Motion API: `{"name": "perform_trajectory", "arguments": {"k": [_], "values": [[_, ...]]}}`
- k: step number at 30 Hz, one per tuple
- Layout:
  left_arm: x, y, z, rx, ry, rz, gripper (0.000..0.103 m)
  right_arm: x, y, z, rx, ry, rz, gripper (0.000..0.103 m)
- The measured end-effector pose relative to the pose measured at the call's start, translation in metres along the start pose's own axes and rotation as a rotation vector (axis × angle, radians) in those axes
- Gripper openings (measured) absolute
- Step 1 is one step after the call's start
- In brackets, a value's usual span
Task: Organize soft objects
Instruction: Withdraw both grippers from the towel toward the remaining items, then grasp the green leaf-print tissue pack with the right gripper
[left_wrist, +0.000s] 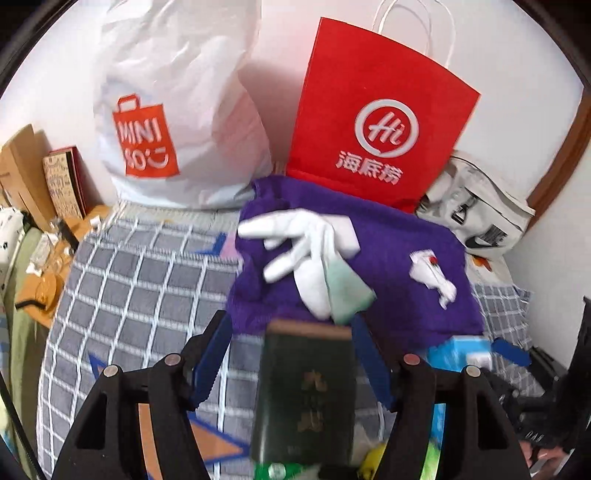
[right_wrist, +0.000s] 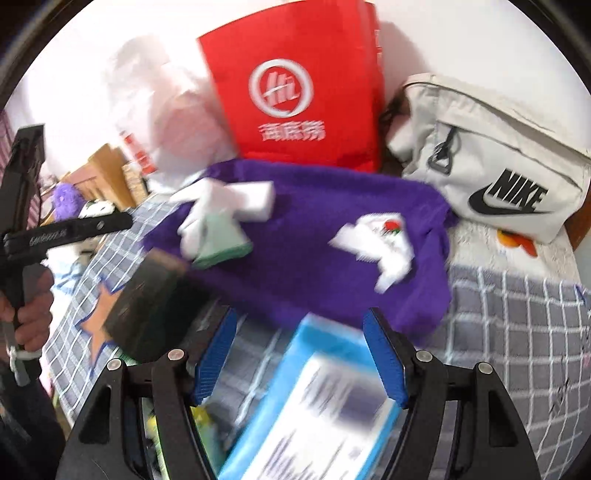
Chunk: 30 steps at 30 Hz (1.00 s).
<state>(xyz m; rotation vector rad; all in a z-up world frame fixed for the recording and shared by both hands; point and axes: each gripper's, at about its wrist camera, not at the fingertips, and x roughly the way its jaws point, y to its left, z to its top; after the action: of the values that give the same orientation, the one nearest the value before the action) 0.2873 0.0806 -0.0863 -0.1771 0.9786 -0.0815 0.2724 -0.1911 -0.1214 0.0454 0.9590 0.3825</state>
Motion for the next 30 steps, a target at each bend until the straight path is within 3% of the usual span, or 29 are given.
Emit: {"name": "perform_trajectory", "arguments": {"k": [7,14,24,26,27,30], "values": [[-0.02,0.005,-0.039,-0.004,0.022,-0.02,0.065,-0.021,0.048,-0.047,-0.098,0.033,0.049,0.071],[-0.035,0.011,-0.068,-0.015,0.013,-0.032,0.065,-0.016,0.074,-0.075,-0.164,0.085,0.06,0.07],[-0.046,0.016,-0.099,0.006,0.029,-0.08,0.065,0.007,0.112,-0.099,-0.37,0.167,-0.091,0.07],[-0.047,0.018,-0.102,0.0,0.029,-0.084,0.065,0.016,0.115,-0.102,-0.387,0.19,-0.117,0.063],[-0.047,0.02,-0.103,-0.003,0.031,-0.083,0.065,0.019,0.115,-0.103,-0.385,0.195,-0.132,0.051],[-0.048,0.025,-0.108,-0.008,0.034,-0.071,0.065,0.015,0.111,-0.104,-0.365,0.179,-0.131,0.044]]}}
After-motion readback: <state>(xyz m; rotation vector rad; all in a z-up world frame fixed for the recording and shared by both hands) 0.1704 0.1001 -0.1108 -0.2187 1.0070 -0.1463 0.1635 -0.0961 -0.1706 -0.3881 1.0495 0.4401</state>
